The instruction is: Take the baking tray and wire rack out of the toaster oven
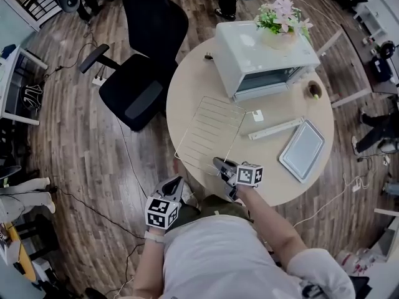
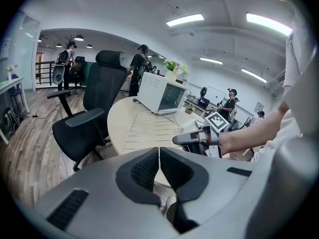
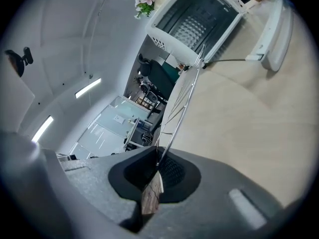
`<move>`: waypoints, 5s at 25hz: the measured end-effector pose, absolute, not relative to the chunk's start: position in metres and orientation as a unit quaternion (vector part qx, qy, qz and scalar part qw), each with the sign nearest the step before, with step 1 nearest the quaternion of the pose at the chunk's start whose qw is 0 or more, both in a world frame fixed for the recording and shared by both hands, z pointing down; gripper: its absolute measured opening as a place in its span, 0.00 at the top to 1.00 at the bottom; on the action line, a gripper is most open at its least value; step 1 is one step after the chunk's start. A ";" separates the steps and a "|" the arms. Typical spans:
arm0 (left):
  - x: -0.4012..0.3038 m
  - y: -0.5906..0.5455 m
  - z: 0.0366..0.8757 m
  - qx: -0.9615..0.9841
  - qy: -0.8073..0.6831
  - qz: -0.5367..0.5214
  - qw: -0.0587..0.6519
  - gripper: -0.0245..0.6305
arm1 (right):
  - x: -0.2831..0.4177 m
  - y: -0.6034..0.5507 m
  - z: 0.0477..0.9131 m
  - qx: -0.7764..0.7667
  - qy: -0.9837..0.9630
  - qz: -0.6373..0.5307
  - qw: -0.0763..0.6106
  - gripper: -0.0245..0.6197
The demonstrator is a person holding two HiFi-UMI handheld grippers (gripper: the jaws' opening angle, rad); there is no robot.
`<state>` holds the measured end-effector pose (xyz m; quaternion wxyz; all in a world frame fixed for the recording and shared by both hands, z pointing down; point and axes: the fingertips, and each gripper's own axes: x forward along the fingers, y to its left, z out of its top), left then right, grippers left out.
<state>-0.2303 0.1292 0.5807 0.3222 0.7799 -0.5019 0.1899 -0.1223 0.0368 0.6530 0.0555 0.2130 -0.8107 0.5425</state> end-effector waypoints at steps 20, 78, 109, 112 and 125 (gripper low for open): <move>-0.288 0.118 0.599 0.802 -0.455 0.204 0.329 0.97 | -0.157 0.017 0.699 0.272 -0.751 0.600 0.052 0.91; -0.162 0.032 0.542 0.873 -0.378 0.176 0.254 0.97 | -0.002 0.021 0.568 0.449 -0.831 0.259 0.201 0.60; -0.029 -0.008 0.380 0.952 -0.270 0.088 0.111 0.97 | 0.098 0.059 0.370 0.545 -0.831 0.101 0.037 0.71; -0.030 -0.007 0.377 0.954 -0.266 0.086 0.106 0.97 | 0.094 0.061 0.368 0.544 -0.832 0.100 0.037 0.71; -0.039 0.004 0.390 0.953 -0.263 0.097 0.114 0.97 | 0.084 0.067 0.384 0.546 -0.830 0.105 0.041 0.72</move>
